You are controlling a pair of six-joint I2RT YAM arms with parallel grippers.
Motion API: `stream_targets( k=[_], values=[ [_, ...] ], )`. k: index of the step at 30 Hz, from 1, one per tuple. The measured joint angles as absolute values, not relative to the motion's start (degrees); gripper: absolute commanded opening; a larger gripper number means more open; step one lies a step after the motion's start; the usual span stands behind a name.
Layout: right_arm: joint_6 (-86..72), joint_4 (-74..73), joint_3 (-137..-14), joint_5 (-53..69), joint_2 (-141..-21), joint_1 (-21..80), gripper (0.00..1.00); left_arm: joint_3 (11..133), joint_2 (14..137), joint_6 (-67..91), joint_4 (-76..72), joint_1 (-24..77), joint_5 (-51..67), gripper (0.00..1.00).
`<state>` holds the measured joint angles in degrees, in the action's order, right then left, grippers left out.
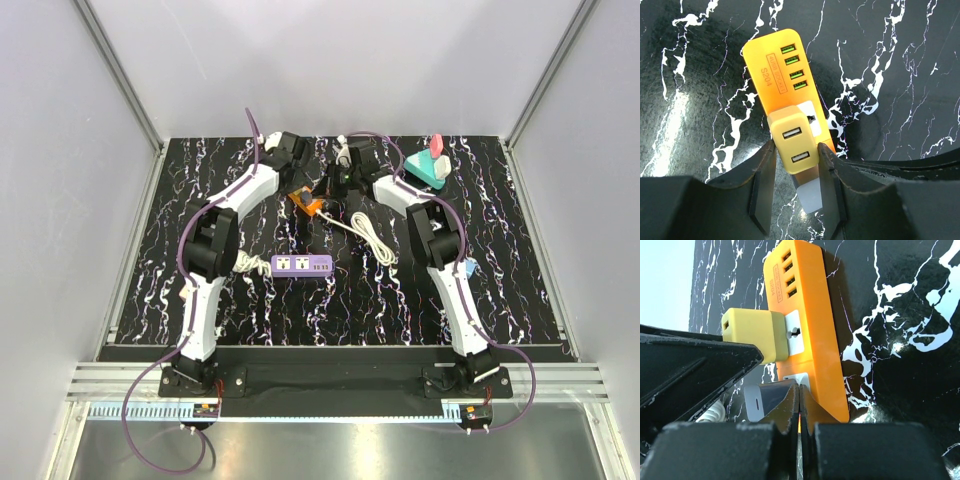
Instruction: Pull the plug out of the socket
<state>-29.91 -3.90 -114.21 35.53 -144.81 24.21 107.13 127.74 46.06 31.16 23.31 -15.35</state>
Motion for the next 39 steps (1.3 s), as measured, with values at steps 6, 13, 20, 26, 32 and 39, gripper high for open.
stream_targets(
  k=[6, 13, 20, 26, 32, 39],
  values=[
    [-29.85, -8.14, -118.02, 35.79, -146.34, 24.21, 0.00, 107.39, 127.72, 44.51, 31.11, 23.22, -15.00, 0.00],
    [-29.98, -11.75, -120.07, 35.99, -146.52, 24.23, 0.00, 110.17, 127.74, 39.57, 34.28, 23.97, -14.96, 0.00],
    [-29.61, -16.95, -124.25, 35.40, -147.76, 24.38, 0.00, 111.04, 127.74, 36.93, 34.63, 24.29, -14.74, 0.00],
    [-28.73, -20.84, -129.25, 34.22, -150.47, 24.43, 0.00, 112.51, 128.49, 36.21, 34.59, 24.53, -12.23, 0.00],
    [-27.53, -26.26, -135.90, 33.95, -153.32, 24.64, 0.00, 112.81, 128.49, 35.70, 32.56, 26.63, -11.03, 0.00],
    [-26.65, -26.85, -136.31, 33.63, -153.38, 24.75, 0.00, 109.93, 124.79, 34.52, 32.97, 27.46, -15.79, 0.00]
  ],
)
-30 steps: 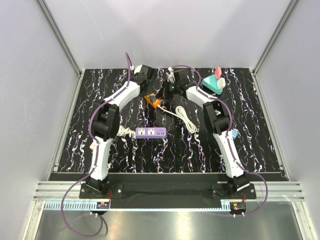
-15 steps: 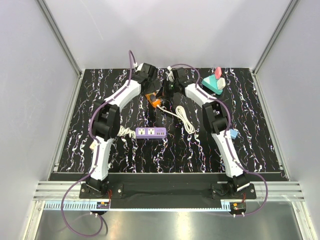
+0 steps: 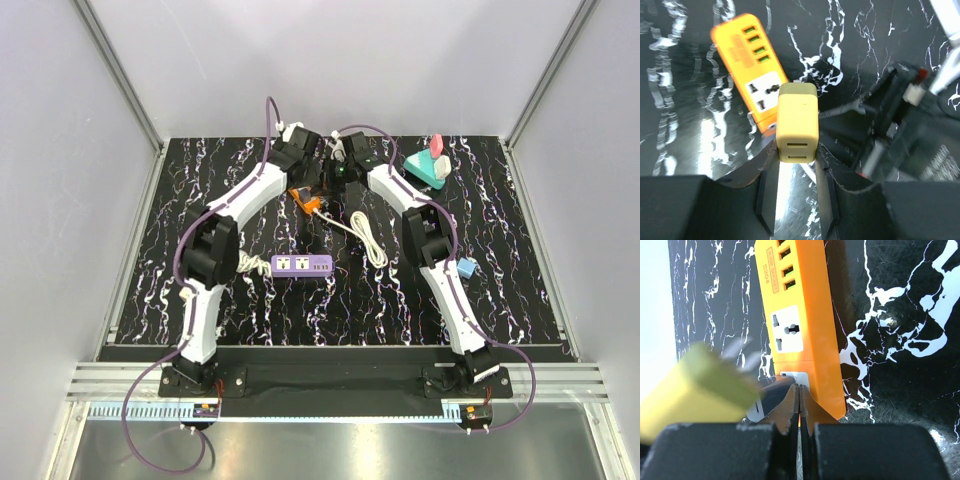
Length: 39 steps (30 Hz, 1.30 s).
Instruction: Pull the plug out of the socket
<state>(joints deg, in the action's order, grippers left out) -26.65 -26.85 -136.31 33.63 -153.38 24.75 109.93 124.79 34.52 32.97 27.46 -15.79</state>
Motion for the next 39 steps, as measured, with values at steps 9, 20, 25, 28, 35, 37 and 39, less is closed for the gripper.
stream_targets(
  k=[9, 20, 25, 28, 35, 37, 39],
  values=[
    [-25.93, -26.83, -136.33, 33.67, -153.38, 24.77, 0.00, 91.81, 105.91, 33.56, 31.51, 25.06, -21.41, 0.00],
    [-25.71, -26.79, -136.33, 33.69, -153.38, 24.77, 0.00, 59.02, 82.50, 41.17, 33.52, 5.34, -19.75, 0.00],
    [-25.67, -26.74, -136.31, 33.69, -153.38, 24.77, 0.00, 53.84, 75.31, 43.92, 34.50, 1.30, -19.70, 0.06],
    [-25.67, -26.68, -136.27, 33.71, -153.38, 24.77, 0.00, 52.66, 75.16, 45.19, 34.04, -0.38, -18.55, 0.05],
    [-25.61, -26.63, -136.25, 33.74, -153.38, 24.77, 0.00, 50.41, 81.12, 45.63, 32.67, -5.82, -14.00, 0.00],
    [-25.61, -26.61, -136.22, 33.76, -153.38, 24.77, 0.00, 50.06, 82.26, 45.54, 32.14, -6.20, -13.74, 0.04],
    [-25.58, -26.61, -136.22, 33.76, -153.38, 24.77, 0.00, 49.63, 82.48, 45.52, 31.66, -6.22, -13.61, 0.19]
  ],
)
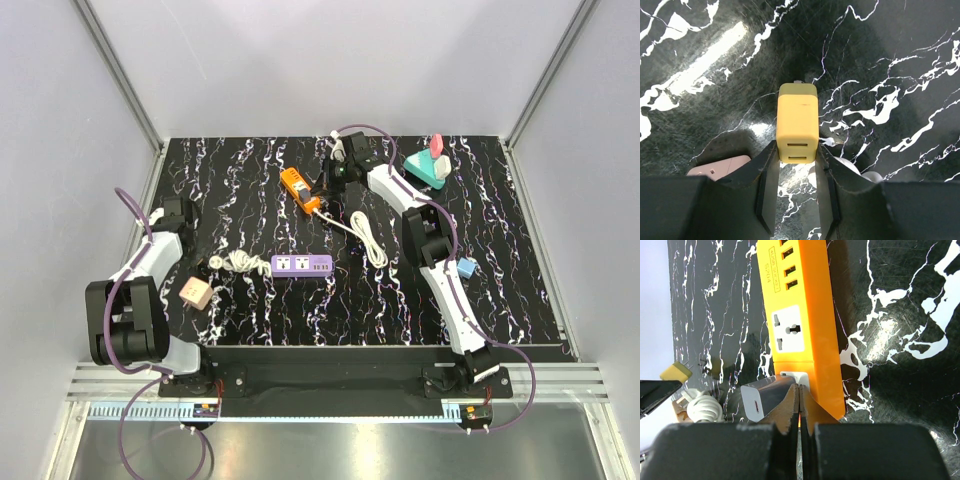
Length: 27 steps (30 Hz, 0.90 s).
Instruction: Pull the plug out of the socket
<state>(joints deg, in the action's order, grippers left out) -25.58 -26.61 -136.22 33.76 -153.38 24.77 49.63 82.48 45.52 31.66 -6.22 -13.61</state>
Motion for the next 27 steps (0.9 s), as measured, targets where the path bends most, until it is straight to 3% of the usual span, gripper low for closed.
stream_targets(
  k=[2, 3, 5, 6, 9, 17, 27],
  values=[
    [-25.54, -26.59, -136.20, 33.78, -153.38, 24.77, 0.00, 49.32, 82.48, 45.52, 31.22, -6.22, -13.50, 0.32],
    [-25.54, -26.57, -136.20, 33.80, -153.38, 24.77, 0.00, 49.12, 82.48, 45.50, 30.89, -6.22, -13.47, 0.50],
    [-25.47, -26.52, -136.18, 33.85, -153.38, 24.77, 0.00, 48.97, 82.46, 45.15, 30.41, -6.22, -13.50, 0.61],
    [-25.47, -26.46, -136.16, 33.89, -153.38, 24.77, 0.00, 48.90, 82.43, 45.10, 30.11, -6.22, -13.50, 0.73],
    [-25.45, -26.41, -136.14, 33.93, -153.38, 24.77, 0.00, 48.71, 81.78, 44.77, 29.87, -6.22, -13.50, 0.80],
    [-25.43, -26.37, -136.09, 33.98, -153.38, 24.77, 0.00, 49.78, 78.50, 42.19, 30.35, -4.69, -13.72, 0.77],
    [-25.41, -26.33, -136.05, 34.00, -153.38, 24.77, 0.00, 66.67, 84.55, 32.45, 23.59, 15.11, -7.86, 0.71]
  ],
)
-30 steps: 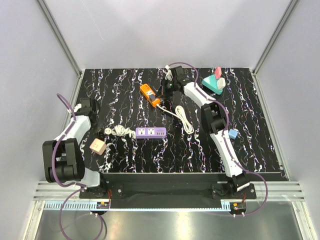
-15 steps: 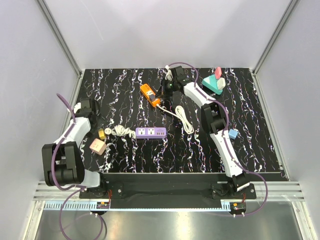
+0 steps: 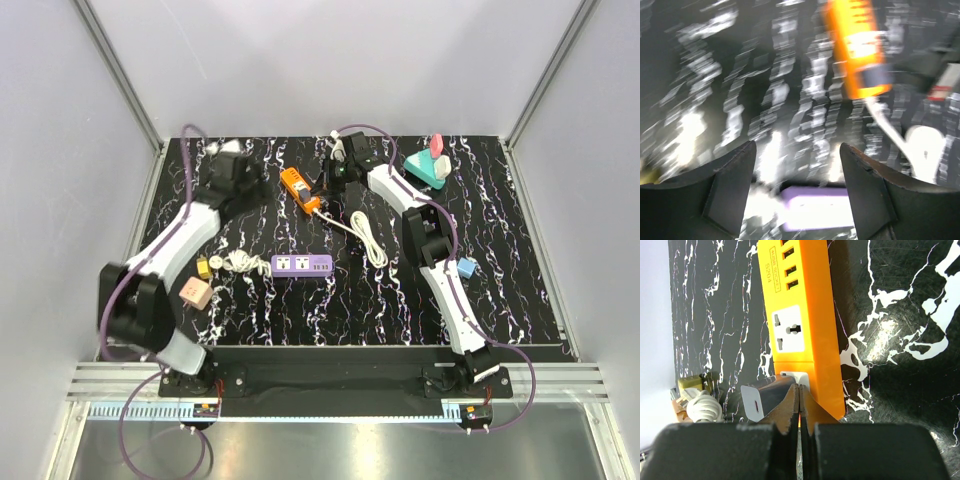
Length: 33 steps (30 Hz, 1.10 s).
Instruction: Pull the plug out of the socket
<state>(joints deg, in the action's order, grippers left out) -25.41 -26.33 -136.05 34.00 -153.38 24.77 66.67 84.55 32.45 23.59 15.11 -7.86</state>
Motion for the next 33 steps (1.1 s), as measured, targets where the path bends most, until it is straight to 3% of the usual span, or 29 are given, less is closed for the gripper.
stream_targets(
  k=[4, 7, 13, 22, 26, 33],
  values=[
    [-25.30, -26.28, -136.05, 34.04, -153.38, 24.77, 0.00, 74.91, 94.32, 31.46, 21.34, 18.48, -5.61, 0.65],
    [-25.26, -26.15, -135.98, 34.09, -153.38, 24.77, 0.00, 79.68, 101.23, 31.33, 20.84, 20.21, -4.86, 0.70],
    [-25.23, -26.00, -135.94, 34.13, -153.38, 24.77, 0.00, 87.94, 111.85, 31.31, 21.45, 23.07, -4.91, 0.71],
    [-25.23, -25.96, -135.90, 34.15, -153.38, 24.77, 0.00, 94.15, 116.46, 31.79, 23.14, 26.06, -7.55, 0.65],
    [-25.23, -25.89, -135.85, 34.17, -153.38, 24.77, 0.00, 94.28, 116.73, 32.25, 24.27, 26.02, -9.02, 0.71],
    [-25.23, -25.76, -135.79, 34.17, -153.38, 24.77, 0.00, 96.71, 119.87, 33.06, 24.97, 25.82, -9.39, 0.71]
  ],
)
